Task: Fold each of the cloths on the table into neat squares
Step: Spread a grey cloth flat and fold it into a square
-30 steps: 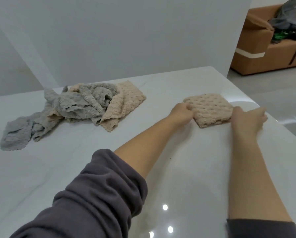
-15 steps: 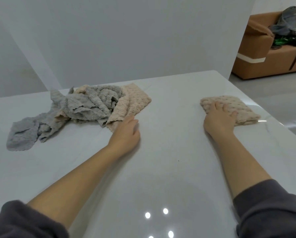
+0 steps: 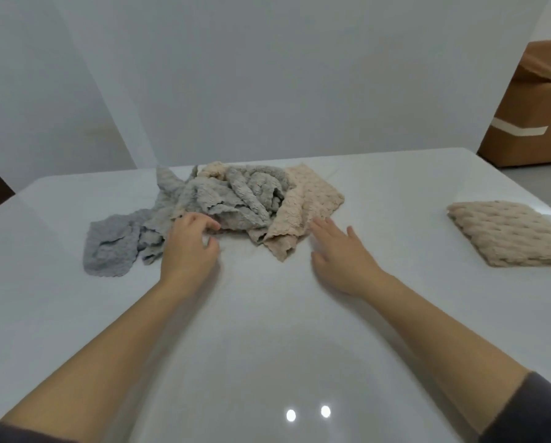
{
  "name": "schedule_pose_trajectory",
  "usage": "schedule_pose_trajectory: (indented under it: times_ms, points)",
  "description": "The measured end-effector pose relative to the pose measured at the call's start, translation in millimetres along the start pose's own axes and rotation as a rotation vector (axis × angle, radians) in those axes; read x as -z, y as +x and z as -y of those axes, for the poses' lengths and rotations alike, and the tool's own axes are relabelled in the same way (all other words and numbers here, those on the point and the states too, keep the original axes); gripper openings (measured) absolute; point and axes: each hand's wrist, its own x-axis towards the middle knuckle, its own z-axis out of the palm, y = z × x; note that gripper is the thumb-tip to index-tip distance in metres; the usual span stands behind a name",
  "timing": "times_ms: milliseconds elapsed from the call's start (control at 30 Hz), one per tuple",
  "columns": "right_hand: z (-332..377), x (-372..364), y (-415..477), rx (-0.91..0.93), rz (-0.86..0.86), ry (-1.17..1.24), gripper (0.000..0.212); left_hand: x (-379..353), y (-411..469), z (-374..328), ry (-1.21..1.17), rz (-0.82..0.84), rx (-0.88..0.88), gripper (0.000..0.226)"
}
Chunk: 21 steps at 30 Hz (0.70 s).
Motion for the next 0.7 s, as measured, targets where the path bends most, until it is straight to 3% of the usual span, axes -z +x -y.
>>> schedule_pose_trajectory:
  times_ms: [167,300,367,533,633,700]
  points:
    - [74,-18,39,0.139,-0.053,-0.054,0.056,27,11,62,0.157,-0.082,0.087,0.023]
    - [116,-31,64,0.215,-0.122,-0.096,0.054,32,21,99,0.166,0.044,0.237,0.052]
    - [132,-40,77,0.24,-0.179,-0.103,0.05,29,27,109,0.189,0.093,0.241,0.051]
    - [152,-57,100,0.09,-0.281,0.054,0.05,32,31,122,0.13,0.035,0.126,0.018]
    - [150,-58,102,-0.048,-0.322,0.283,0.046,39,24,133,-0.024,-0.052,0.128,0.026]
    - [147,-55,101,-0.081,-0.323,0.364,0.027,44,20,140,-0.092,-0.116,0.137,0.033]
